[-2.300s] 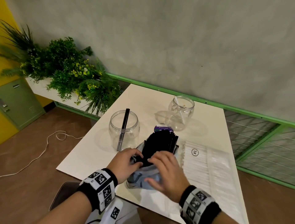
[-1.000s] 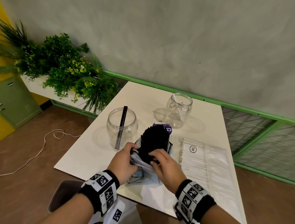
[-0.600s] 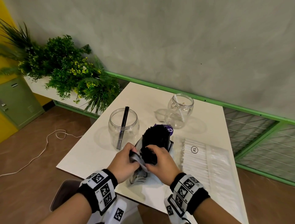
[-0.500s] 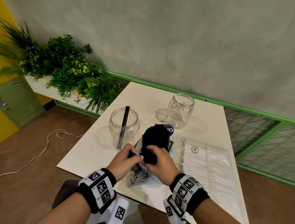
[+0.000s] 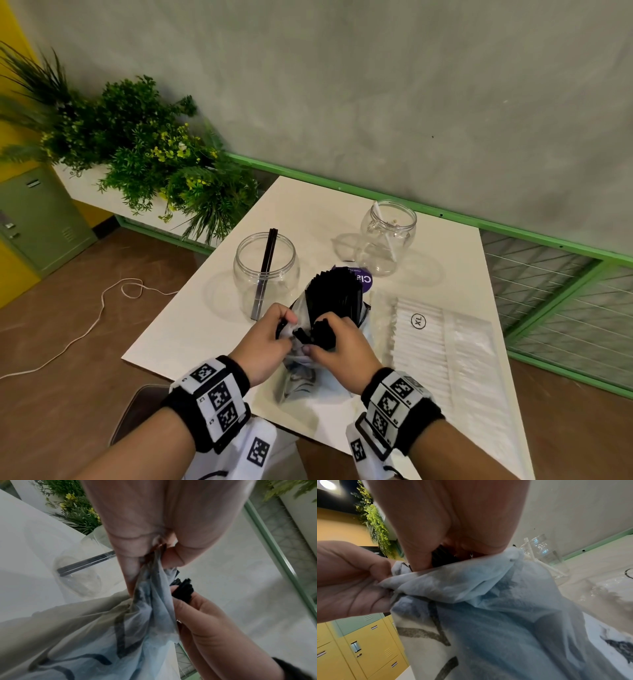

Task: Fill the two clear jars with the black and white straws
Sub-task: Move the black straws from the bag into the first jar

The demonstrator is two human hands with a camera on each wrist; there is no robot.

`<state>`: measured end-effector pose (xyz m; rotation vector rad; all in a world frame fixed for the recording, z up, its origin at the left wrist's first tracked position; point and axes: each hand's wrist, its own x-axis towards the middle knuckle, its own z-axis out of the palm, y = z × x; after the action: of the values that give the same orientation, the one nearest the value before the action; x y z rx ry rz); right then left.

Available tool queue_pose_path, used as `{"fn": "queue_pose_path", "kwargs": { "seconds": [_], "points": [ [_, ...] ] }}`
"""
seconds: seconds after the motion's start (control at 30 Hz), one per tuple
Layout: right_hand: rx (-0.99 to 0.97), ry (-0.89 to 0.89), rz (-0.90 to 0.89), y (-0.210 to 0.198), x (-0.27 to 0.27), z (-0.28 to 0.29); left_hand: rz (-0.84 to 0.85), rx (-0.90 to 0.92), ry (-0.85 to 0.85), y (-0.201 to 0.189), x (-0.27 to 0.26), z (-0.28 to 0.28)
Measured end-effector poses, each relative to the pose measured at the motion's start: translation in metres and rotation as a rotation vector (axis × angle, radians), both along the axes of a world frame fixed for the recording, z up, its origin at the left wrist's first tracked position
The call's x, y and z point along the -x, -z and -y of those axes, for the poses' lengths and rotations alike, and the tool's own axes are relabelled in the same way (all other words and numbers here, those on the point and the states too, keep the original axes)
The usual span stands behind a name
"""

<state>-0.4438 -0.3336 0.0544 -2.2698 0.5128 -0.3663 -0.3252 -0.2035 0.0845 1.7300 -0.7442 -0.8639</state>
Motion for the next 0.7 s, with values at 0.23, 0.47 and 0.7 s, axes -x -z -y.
{"fn": "queue_pose_path", "kwargs": {
  "seconds": [0.23,0.47,0.7],
  "points": [
    [0.130,0.186,0.238,-0.009,0.016,0.009,0.082,-0.010,-0.008,0.002,-0.002,-0.004],
    [0.649,0.251,0.203,-0.010,0.021,0.056,0.115,-0.017,0.043,0.001,-0.002,-0.003],
    [0.706,0.092,0.112,-0.004,0.020,0.079,0.143,-0.021,0.073,-0.005,-0.001,-0.005]
  ]
}}
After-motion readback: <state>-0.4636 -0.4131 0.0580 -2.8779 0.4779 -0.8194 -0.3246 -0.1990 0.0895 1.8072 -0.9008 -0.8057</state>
